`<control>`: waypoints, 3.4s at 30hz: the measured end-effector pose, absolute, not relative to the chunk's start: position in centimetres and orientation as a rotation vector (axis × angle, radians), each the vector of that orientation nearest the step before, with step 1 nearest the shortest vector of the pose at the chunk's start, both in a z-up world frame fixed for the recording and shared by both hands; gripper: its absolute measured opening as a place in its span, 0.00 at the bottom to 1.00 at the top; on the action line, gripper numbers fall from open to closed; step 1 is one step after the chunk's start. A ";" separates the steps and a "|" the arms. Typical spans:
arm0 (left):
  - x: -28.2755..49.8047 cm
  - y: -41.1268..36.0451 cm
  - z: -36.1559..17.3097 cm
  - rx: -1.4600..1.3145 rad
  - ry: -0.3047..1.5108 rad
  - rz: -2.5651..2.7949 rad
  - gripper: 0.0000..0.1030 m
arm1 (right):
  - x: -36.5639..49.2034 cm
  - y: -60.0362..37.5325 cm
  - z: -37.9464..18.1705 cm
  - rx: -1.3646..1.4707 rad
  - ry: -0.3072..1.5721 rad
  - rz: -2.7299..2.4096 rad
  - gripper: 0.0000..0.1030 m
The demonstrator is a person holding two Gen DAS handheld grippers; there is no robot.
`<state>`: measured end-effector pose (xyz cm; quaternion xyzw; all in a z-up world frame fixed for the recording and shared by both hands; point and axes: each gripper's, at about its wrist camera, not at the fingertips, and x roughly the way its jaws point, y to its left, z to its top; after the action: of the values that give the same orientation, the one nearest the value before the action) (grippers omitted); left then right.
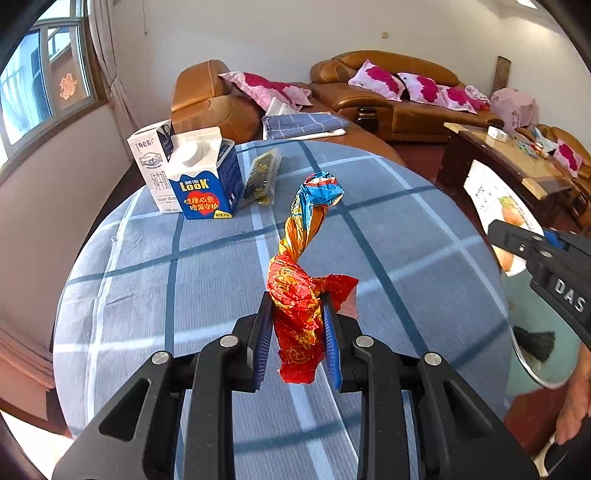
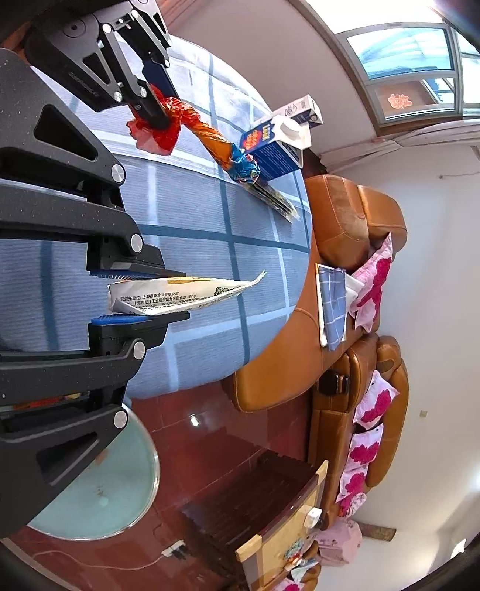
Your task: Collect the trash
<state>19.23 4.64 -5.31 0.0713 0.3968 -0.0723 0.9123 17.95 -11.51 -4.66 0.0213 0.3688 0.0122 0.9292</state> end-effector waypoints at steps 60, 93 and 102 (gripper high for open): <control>8.3 -15.6 -6.6 0.408 0.761 -0.412 0.25 | 6.9 -28.8 -11.6 0.072 0.817 -0.354 0.16; 8.6 -13.9 -7.0 0.261 0.722 -0.314 0.85 | 3.0 -30.8 -9.0 0.295 0.631 -0.438 0.86; 6.1 -11.4 -4.8 0.205 0.664 -0.297 0.91 | 0.1 -29.2 -6.8 0.299 0.599 -0.489 0.87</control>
<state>6.12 -11.40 -4.81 0.1003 0.3242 -0.1449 0.9294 0.09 -29.20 -6.75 0.1452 0.2911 -0.2375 0.9153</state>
